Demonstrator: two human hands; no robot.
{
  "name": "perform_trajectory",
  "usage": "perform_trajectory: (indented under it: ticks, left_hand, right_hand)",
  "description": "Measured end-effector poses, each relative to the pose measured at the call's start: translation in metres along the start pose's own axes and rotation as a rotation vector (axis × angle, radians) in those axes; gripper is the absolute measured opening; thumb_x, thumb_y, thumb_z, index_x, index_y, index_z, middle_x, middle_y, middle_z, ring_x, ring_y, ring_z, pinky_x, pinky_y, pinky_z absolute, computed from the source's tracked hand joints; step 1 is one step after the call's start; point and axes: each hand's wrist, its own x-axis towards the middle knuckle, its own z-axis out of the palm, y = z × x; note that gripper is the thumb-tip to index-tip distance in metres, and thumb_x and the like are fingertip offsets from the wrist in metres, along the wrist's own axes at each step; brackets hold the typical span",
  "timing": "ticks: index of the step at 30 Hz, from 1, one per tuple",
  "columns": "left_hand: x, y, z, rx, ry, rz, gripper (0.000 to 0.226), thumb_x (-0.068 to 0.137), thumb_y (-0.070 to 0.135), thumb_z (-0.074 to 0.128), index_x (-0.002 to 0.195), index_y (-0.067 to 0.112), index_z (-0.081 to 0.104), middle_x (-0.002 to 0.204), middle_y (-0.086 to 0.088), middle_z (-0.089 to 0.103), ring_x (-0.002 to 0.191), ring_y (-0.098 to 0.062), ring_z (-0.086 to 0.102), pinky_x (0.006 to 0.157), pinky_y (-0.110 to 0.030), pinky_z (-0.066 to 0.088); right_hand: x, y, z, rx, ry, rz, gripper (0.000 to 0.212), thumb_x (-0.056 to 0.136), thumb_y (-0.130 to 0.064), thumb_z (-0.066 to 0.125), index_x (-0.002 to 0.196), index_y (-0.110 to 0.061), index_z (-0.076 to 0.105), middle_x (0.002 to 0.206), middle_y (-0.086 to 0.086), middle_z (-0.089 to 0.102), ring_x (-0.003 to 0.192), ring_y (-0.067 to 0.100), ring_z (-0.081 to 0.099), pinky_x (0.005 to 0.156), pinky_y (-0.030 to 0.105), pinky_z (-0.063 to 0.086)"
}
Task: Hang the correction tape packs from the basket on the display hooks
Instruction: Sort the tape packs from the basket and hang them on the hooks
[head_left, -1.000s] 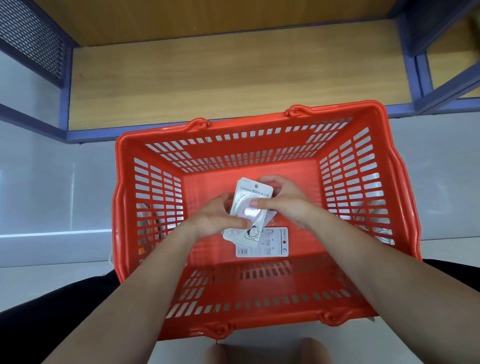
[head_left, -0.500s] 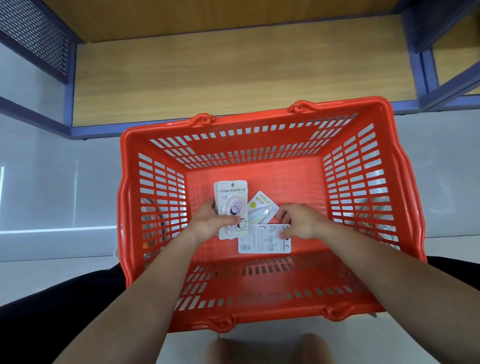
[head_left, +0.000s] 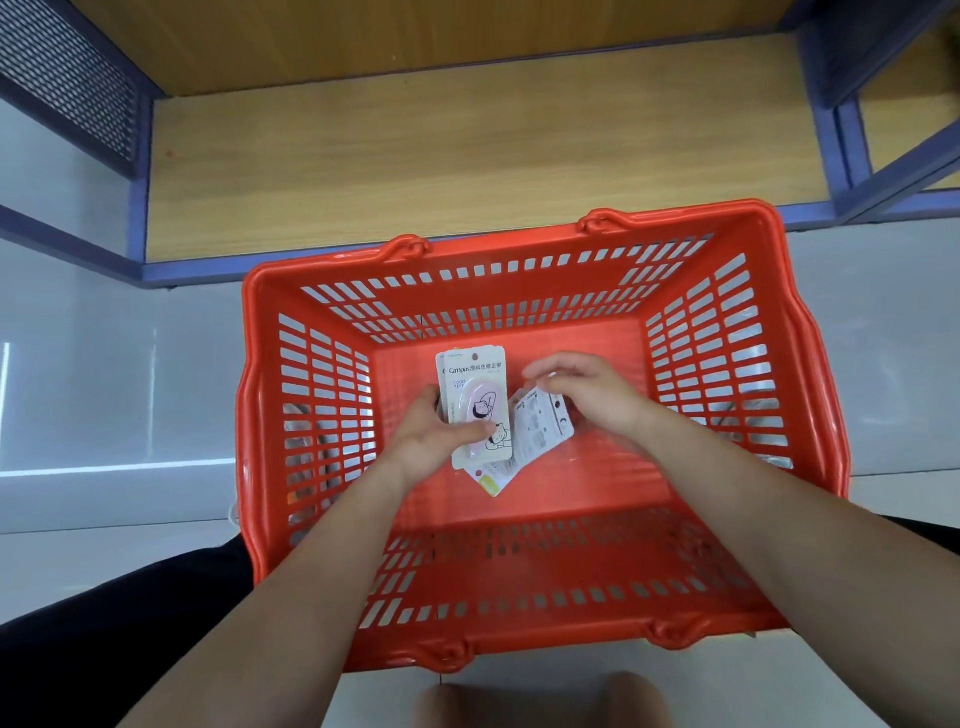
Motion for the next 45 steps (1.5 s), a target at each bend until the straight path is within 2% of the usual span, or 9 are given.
perform_trajectory:
  ticks: [3, 8, 14, 19, 23, 26, 34, 40, 45]
  left_hand:
    - [-0.002, 0.008, 0.001, -0.047, 0.017, 0.027, 0.055, 0.078, 0.013, 0.087, 0.124, 0.016, 0.057, 0.111, 0.002, 0.074, 0.096, -0.009, 0.073, 0.08, -0.028, 0.059]
    - [-0.003, 0.014, -0.004, -0.096, 0.081, 0.049, 0.052, 0.08, 0.011, 0.086, 0.122, 0.015, 0.056, 0.11, 0.003, 0.075, 0.09, -0.005, 0.074, 0.069, -0.017, 0.057]
    - [-0.001, 0.009, -0.008, -0.153, 0.148, 0.059, 0.054, 0.08, 0.007, 0.085, 0.125, 0.011, 0.054, 0.113, -0.001, 0.074, 0.098, -0.015, 0.074, 0.074, -0.024, 0.061]
    - [0.004, 0.005, 0.001, -0.173, 0.125, 0.069, 0.056, 0.081, 0.013, 0.085, 0.128, 0.009, 0.055, 0.117, -0.003, 0.074, 0.105, -0.018, 0.073, 0.086, -0.037, 0.061]
    - [0.003, 0.007, 0.013, -0.138, 0.106, 0.071, 0.054, 0.081, 0.003, 0.083, 0.126, 0.003, 0.053, 0.111, -0.005, 0.074, 0.092, -0.011, 0.074, 0.071, -0.023, 0.06]
    - [-0.003, 0.01, 0.014, -0.119, 0.119, 0.074, 0.053, 0.081, 0.002, 0.083, 0.126, 0.002, 0.054, 0.109, -0.004, 0.074, 0.086, -0.007, 0.073, 0.066, -0.018, 0.057]
    - [-0.057, 0.064, 0.001, -0.083, 0.108, 0.188, 0.045, 0.082, 0.006, 0.083, 0.12, 0.007, 0.059, 0.107, -0.003, 0.076, 0.08, -0.003, 0.075, 0.064, -0.016, 0.056]
    - [-0.138, 0.122, -0.016, -0.092, 0.087, 0.309, 0.051, 0.07, 0.017, 0.09, 0.115, 0.009, 0.067, 0.106, -0.008, 0.079, 0.099, -0.028, 0.076, 0.093, -0.049, 0.059]
    - [-0.213, 0.175, -0.03, -0.059, 0.115, 0.464, 0.04, 0.08, 0.018, 0.086, 0.115, 0.018, 0.067, 0.103, 0.003, 0.08, 0.091, -0.016, 0.077, 0.079, -0.029, 0.062]
  right_hand:
    - [-0.004, -0.014, 0.003, 0.153, -0.021, 0.038, 0.023, 0.098, -0.001, 0.052, 0.098, -0.01, 0.073, 0.097, 0.005, 0.073, 0.076, 0.018, 0.067, 0.055, 0.027, 0.055]
    - [-0.002, -0.018, -0.002, 0.365, -0.057, 0.01, 0.023, 0.096, 0.008, 0.051, 0.1, -0.005, 0.07, 0.098, 0.012, 0.069, 0.078, 0.023, 0.067, 0.073, 0.032, 0.062]
    - [0.009, -0.005, -0.001, -0.065, 0.122, -0.131, 0.016, 0.086, 0.0, 0.076, 0.091, -0.015, 0.073, 0.091, 0.002, 0.073, 0.083, 0.012, 0.067, 0.079, 0.026, 0.055]
    - [0.019, 0.012, 0.004, -0.153, 0.151, -0.095, 0.006, 0.093, -0.012, 0.071, 0.091, -0.017, 0.074, 0.094, 0.007, 0.078, 0.088, 0.021, 0.071, 0.09, 0.045, 0.054]
    - [0.017, 0.022, 0.007, -0.13, 0.049, -0.015, 0.045, 0.073, -0.004, 0.085, 0.11, -0.02, 0.065, 0.104, 0.002, 0.077, 0.099, 0.02, 0.073, 0.094, 0.049, 0.057]
    - [0.015, 0.022, 0.008, -0.129, 0.096, -0.018, 0.051, 0.074, 0.001, 0.083, 0.116, -0.018, 0.06, 0.11, 0.006, 0.074, 0.104, 0.024, 0.071, 0.095, 0.05, 0.056]
    - [-0.035, -0.065, -0.019, -0.085, 0.119, -0.17, 0.009, 0.088, -0.002, 0.069, 0.095, -0.007, 0.069, 0.096, 0.013, 0.073, 0.087, 0.024, 0.065, 0.077, 0.035, 0.046]
    - [-0.107, -0.135, -0.027, -0.044, 0.093, -0.344, 0.012, 0.095, -0.009, 0.07, 0.104, -0.001, 0.071, 0.104, 0.019, 0.076, 0.091, 0.024, 0.068, 0.083, 0.039, 0.049]
    - [-0.174, -0.188, -0.033, -0.053, 0.155, -0.442, 0.02, 0.098, -0.029, 0.067, 0.094, -0.01, 0.07, 0.084, 0.008, 0.074, 0.079, 0.02, 0.064, 0.076, 0.037, 0.046]
